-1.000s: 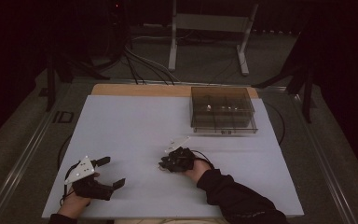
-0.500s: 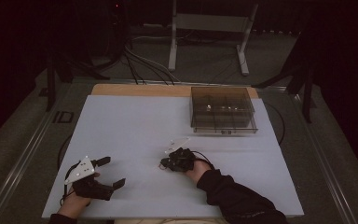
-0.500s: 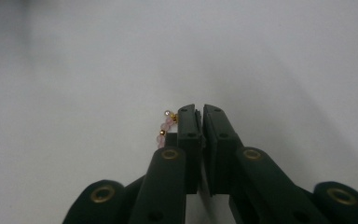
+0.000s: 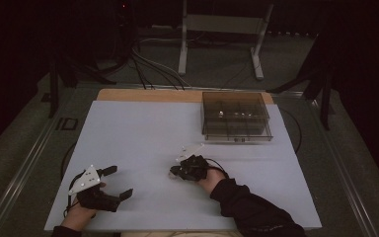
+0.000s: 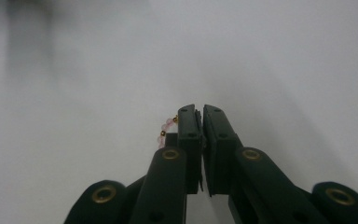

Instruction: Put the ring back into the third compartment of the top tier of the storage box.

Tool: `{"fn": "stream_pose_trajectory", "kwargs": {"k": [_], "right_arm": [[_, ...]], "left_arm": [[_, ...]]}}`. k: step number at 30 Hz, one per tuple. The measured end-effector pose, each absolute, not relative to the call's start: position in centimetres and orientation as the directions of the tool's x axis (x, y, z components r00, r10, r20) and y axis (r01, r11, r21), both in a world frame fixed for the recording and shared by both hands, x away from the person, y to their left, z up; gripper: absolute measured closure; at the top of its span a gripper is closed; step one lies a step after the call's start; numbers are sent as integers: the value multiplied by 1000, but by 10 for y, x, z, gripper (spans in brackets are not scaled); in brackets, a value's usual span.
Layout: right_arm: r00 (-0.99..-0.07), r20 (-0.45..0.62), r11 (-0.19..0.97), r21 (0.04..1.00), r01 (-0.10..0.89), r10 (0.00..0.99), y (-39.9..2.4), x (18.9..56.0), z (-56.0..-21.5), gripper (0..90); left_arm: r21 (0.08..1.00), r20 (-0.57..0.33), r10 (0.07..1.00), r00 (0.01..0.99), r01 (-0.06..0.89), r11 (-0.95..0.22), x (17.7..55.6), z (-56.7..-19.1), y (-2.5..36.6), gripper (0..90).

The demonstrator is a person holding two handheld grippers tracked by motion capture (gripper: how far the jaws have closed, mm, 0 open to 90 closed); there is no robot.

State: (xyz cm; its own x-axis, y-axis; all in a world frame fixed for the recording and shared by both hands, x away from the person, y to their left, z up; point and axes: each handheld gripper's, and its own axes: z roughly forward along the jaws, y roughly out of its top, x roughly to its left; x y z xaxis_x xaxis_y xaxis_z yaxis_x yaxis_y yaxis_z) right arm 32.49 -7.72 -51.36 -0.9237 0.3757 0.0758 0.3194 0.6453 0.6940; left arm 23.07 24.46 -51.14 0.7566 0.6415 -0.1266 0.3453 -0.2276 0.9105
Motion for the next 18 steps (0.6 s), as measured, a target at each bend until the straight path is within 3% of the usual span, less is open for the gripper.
{"fn": "stream_pose_trajectory", "kwargs": {"k": [18], "right_arm": [[-913,68,596,738,318,402,-106,327,-476,868]], "left_arm": [[910,-124,641,758,345,-232,231,-512,244,0]]}}
